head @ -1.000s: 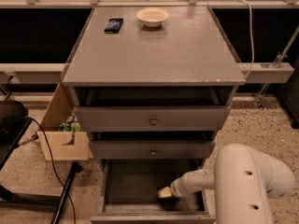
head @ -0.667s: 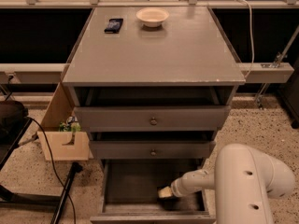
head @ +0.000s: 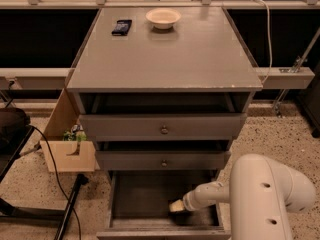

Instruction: Place pepsi can into bottom drawer

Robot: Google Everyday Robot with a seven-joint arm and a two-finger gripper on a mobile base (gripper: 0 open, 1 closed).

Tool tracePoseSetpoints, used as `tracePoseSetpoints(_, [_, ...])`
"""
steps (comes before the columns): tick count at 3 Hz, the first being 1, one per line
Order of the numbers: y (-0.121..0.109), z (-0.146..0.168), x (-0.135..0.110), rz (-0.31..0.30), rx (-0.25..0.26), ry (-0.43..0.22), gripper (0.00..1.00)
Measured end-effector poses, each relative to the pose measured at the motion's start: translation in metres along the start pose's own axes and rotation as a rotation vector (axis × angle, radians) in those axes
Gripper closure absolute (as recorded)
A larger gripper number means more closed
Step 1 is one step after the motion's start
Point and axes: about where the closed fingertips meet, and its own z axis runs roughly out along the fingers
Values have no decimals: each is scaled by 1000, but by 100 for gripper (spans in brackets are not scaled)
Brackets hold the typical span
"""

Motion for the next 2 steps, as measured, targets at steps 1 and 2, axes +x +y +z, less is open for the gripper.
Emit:
tracePoseSetpoints(1, [0, 0, 0, 0, 0, 0, 12])
tracePoseSetpoints(2, [0, 0, 0, 0, 0, 0, 0])
